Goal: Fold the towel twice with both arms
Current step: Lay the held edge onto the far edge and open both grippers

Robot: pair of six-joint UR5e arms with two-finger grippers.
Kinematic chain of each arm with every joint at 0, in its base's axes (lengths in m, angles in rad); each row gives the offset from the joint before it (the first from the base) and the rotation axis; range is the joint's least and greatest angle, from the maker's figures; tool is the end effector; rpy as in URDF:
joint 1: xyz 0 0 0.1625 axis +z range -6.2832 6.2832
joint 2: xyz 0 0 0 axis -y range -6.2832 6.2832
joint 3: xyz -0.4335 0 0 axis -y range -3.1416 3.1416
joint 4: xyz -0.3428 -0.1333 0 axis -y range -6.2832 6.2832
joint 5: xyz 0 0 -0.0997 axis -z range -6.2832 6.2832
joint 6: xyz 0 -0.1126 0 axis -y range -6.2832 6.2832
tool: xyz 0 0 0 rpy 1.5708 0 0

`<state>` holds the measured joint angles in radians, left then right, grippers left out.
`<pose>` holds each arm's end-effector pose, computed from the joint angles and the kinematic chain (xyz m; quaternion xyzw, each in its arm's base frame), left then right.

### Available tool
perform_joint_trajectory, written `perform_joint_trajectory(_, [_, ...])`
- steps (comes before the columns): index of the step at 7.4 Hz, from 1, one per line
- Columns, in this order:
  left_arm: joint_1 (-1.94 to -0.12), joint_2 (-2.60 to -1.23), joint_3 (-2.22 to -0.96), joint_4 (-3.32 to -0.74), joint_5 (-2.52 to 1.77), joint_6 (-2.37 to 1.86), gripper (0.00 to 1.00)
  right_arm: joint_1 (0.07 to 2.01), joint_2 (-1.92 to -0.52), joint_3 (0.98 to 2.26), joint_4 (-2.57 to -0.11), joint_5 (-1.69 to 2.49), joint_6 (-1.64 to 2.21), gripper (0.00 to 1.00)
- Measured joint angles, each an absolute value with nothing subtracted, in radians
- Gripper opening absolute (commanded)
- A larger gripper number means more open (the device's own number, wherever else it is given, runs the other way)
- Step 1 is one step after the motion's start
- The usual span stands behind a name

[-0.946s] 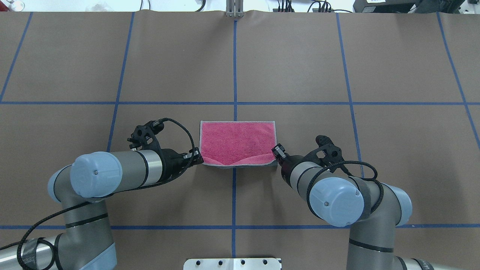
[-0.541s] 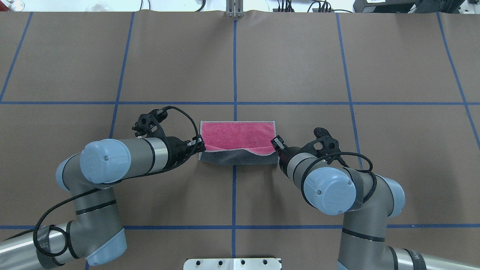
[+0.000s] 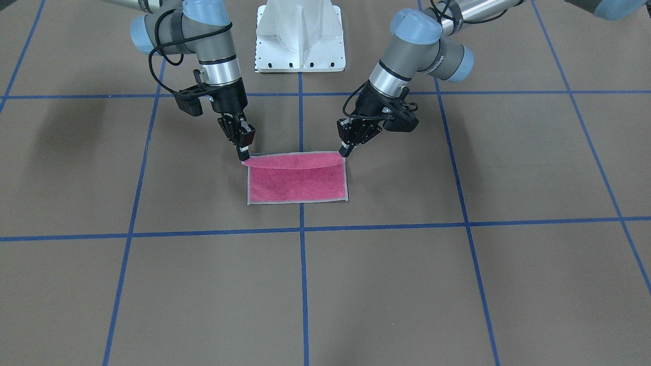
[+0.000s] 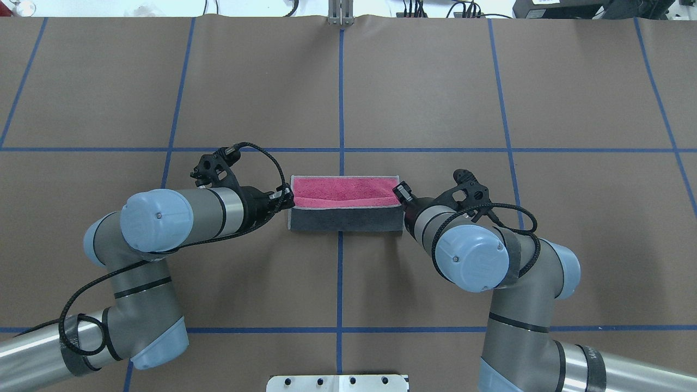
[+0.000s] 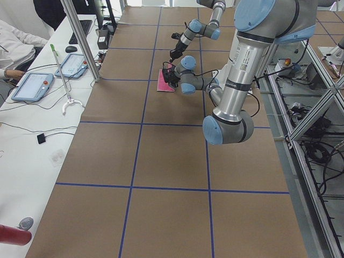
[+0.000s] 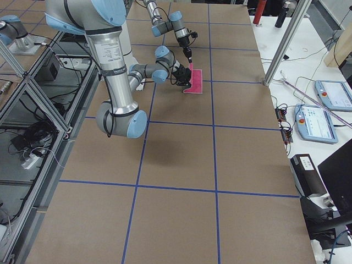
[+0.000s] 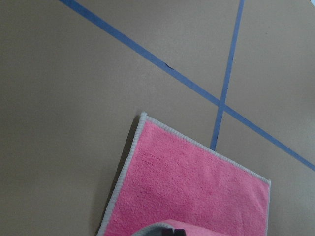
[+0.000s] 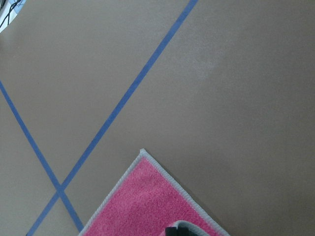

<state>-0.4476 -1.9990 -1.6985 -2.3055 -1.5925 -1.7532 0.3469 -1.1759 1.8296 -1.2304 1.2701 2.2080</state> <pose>0.4905 -0.3807 0.3113 0.0709 0.5973 -0.2413 0.7616 -0.4920 -0.3551 0.3292 0.0621 -0.4855 0.4735 0.7322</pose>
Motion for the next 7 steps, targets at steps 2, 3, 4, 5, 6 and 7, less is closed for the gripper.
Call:
perform_joint_trajectory(2, [-0.46, -2.024, -1.668, -2.307, -1.593, -1.752, 0.0, 0.361, -1.146, 1.79, -1.227, 1.27, 2.206, 0.0])
perform_joint_trajectory(3, [-0.465, -2.029, -1.658, -2.307, -1.593, -1.752, 0.0, 0.366, -1.14, 1.781, -1.225, 1.271, 2.205, 0.0])
perform_joint_trajectory(4, [-0.469, -2.031, -1.653, -2.308, -1.594, -1.752, 0.0, 0.371, -1.138, 1.777, -1.225, 1.271, 2.204, 0.0])
perform_joint_trajectory(5, [-0.474, -2.032, -1.651, -2.309, -1.594, -1.752, 0.0, 0.374, -1.135, 1.775, -1.224, 1.272, 2.198, 0.0])
perform_joint_trajectory(6, [-0.477, -2.032, -1.647, -2.31, -1.593, -1.751, 0.0, 0.377, -1.131, 1.771, -1.224, 1.272, 2.189, 0.0])
perform_joint_trajectory(7, [-0.478, -2.033, -1.639, -2.311, -1.593, -1.751, 0.0, 0.379, -1.129, 1.767, -1.224, 1.272, 2.18, 0.0])
